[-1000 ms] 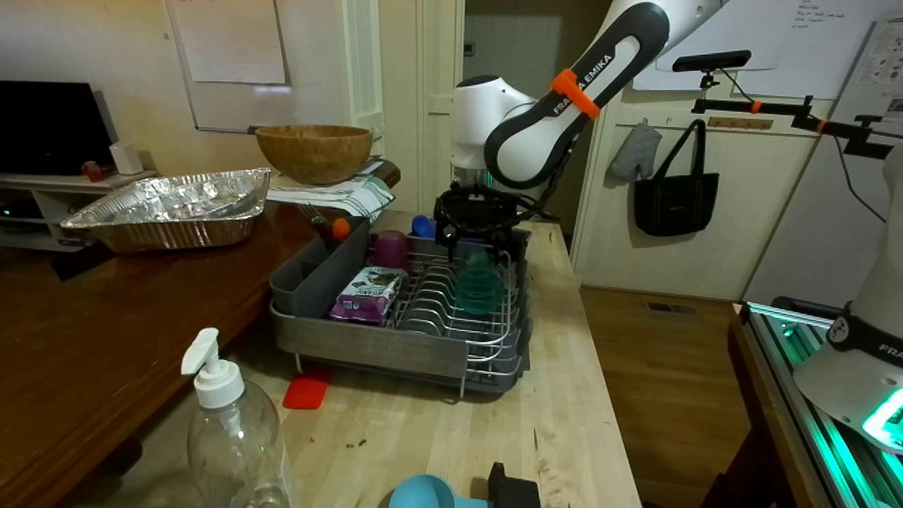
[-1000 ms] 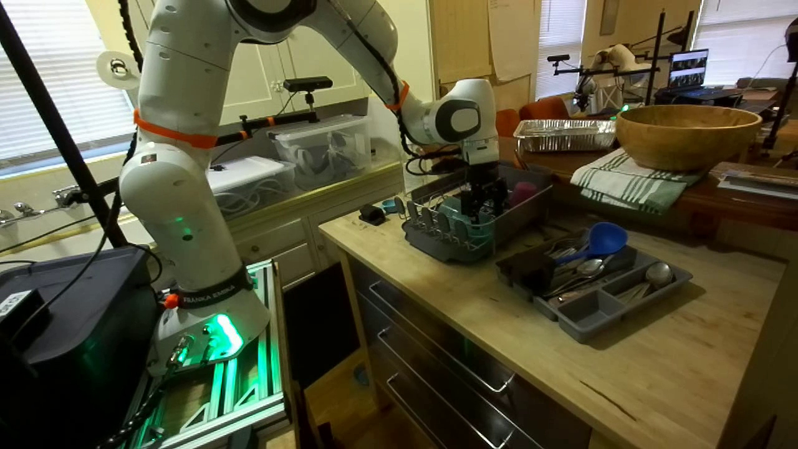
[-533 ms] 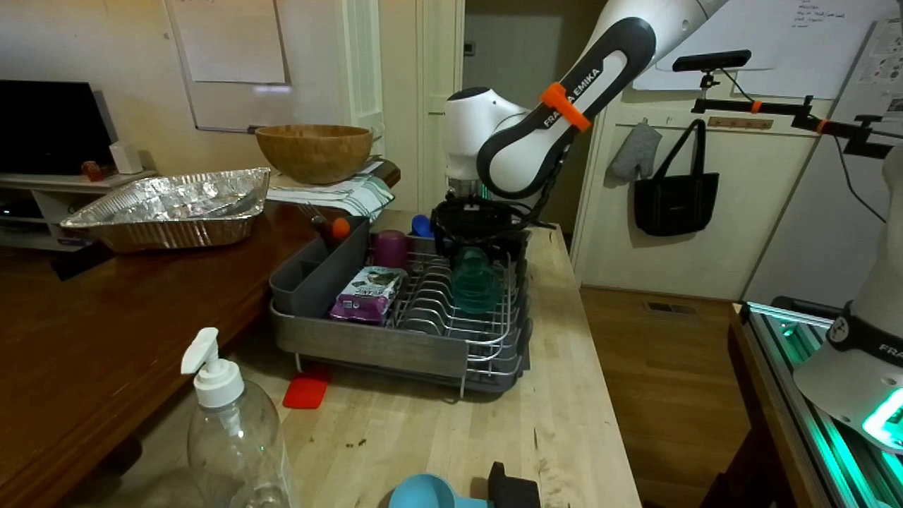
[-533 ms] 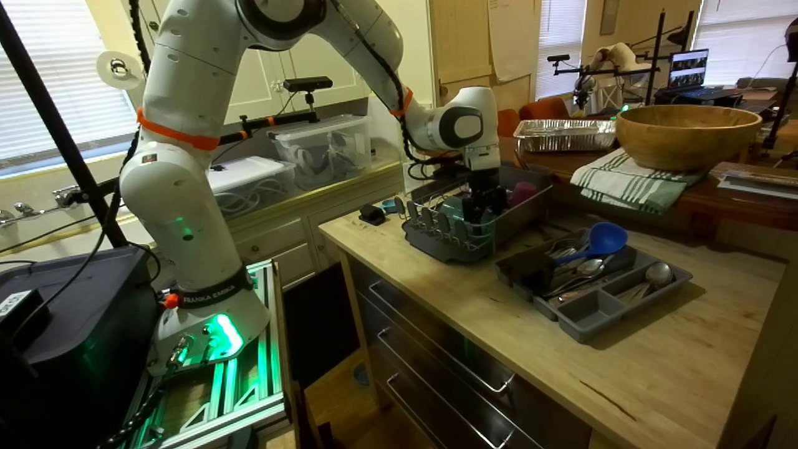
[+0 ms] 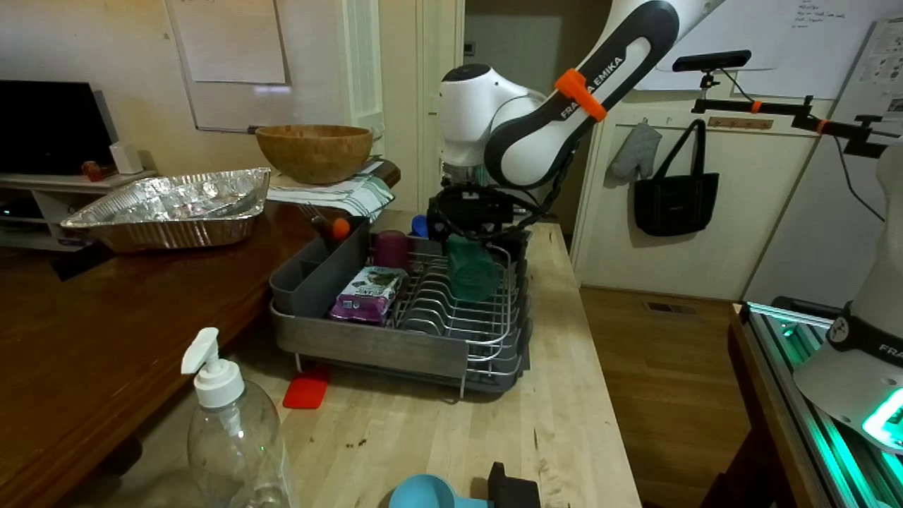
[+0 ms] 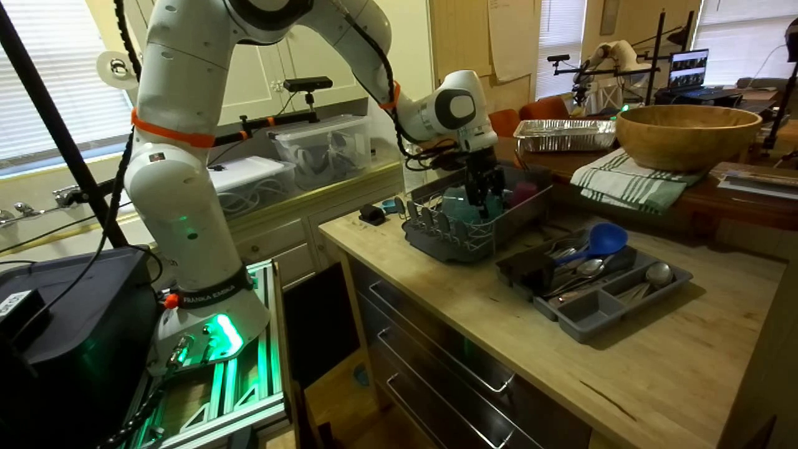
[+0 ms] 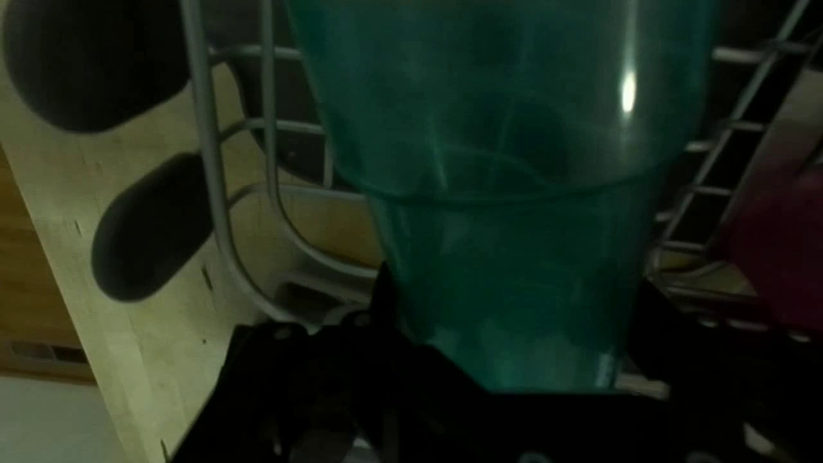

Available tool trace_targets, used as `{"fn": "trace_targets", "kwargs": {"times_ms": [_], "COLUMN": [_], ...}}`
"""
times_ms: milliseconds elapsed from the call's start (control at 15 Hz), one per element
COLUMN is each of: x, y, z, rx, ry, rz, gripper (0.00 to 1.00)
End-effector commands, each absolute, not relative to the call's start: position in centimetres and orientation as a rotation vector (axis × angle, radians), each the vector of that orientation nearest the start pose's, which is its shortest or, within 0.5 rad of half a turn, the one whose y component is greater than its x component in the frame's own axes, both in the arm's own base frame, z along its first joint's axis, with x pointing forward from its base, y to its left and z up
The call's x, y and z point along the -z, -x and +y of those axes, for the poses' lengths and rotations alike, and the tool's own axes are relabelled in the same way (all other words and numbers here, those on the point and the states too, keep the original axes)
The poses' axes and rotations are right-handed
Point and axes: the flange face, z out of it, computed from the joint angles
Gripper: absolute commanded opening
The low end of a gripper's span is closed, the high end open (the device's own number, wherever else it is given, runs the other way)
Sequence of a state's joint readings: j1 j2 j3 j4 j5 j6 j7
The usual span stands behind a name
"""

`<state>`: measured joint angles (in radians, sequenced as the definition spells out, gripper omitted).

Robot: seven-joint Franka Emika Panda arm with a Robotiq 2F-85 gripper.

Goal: Move the green cup to the right and put it upside down

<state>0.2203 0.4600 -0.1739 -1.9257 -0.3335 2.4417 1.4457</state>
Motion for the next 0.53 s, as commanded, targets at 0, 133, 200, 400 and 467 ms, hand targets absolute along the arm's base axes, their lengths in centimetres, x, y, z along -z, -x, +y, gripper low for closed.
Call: {"fn": "trace_targets", "kwargs": {"times_ms": [0, 133, 200, 400, 467], "x": [-28.8, -29.6, -30.1, -30.6, -30.4], "y": [-61.4, -61.0, -60.7, -59.8, -59.4], "z": [5.9, 7.7, 8.6, 11.2, 12.1], "rx": [0.653, 0.766, 0.822, 0.974, 1.023], "ry": [2.838, 2.856, 2.853, 2.794, 2.761], "rz": [1.630, 1.580, 1.578, 1.639, 1.678], "gripper": [0.54, 0.54, 0.54, 0.54, 0.54]}}
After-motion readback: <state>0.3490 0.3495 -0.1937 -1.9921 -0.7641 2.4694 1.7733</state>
